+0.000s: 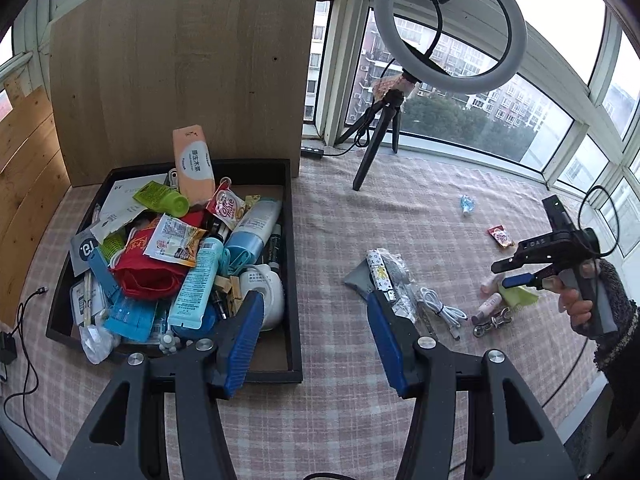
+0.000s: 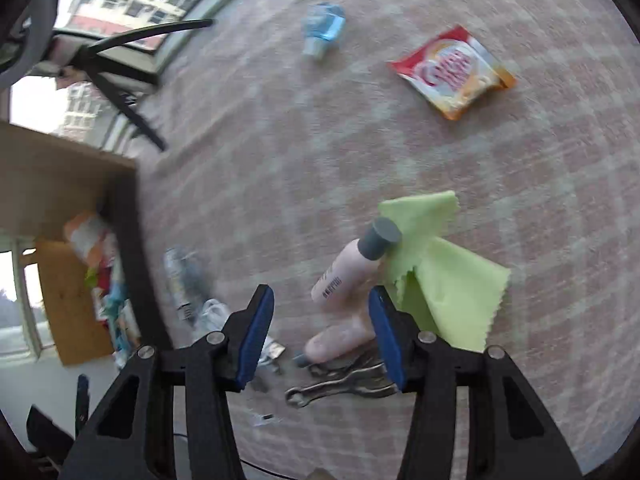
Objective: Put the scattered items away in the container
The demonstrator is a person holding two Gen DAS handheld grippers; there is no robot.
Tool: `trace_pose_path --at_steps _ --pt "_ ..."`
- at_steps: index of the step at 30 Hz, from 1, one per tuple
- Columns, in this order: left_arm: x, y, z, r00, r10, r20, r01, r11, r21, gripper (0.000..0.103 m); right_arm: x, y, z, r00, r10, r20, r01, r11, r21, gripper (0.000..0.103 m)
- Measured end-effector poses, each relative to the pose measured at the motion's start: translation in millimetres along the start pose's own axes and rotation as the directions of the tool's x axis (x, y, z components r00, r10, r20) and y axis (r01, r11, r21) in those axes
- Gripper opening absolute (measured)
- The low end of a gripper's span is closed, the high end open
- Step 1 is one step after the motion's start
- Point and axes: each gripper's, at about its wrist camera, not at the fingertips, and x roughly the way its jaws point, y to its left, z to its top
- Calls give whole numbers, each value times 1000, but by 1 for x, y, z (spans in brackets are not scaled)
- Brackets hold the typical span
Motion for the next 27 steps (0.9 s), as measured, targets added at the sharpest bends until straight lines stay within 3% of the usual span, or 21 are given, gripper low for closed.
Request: trace_pose_path --at_steps 2,4,5,6,9,12,15,18,21,23,25,27 --pt "0 4 0 1000 0 -3 0 1000 -13 51 -32 3 16 977 -120 177 128 991 -35 49" --pt "-1 6 0 1000 7 -2 -7 1000 -21 51 -48 -15 39 939 -223 260 242 969 -42 46" --pt "-1 7 0 1000 11 -2 -12 1000 -23 51 -50 -26 47 920 -280 275 297 955 -20 25" --pt "0 8 0 1000 16 -3 -16 1000 -25 51 -49 -40 55 910 -314 271 328 945 -6 18" --pt "2 9 0 999 34 -9 -34 999 -31 51 -27 -66 82 930 -312 195 311 950 36 8" --pt "6 12 0 998 55 -18 -55 997 -44 51 -15 -77 100 914 -352 204 343 936 78 8" --pt "9 17 0 997 73 -27 -74 995 -60 51 -7 -89 116 929 -325 176 305 943 130 8" --pt "11 21 1 996 78 -33 -81 994 -73 51 -8 -91 121 930 -338 147 322 939 124 7" --pt "13 20 2 997 70 -34 -72 995 -70 51 -12 -91 106 950 -298 92 288 951 114 7" --pt "13 17 4 998 62 -30 -64 996 -63 51 -9 -76 82 985 -174 5 174 985 20 7" --pt "14 14 5 998 53 -32 -55 997 -53 51 -14 -50 55 997 -38 -62 30 992 -126 7" --pt "16 11 7 998 53 -37 -55 998 -40 51 -36 -36 48 997 -67 29 71 981 -179 7"
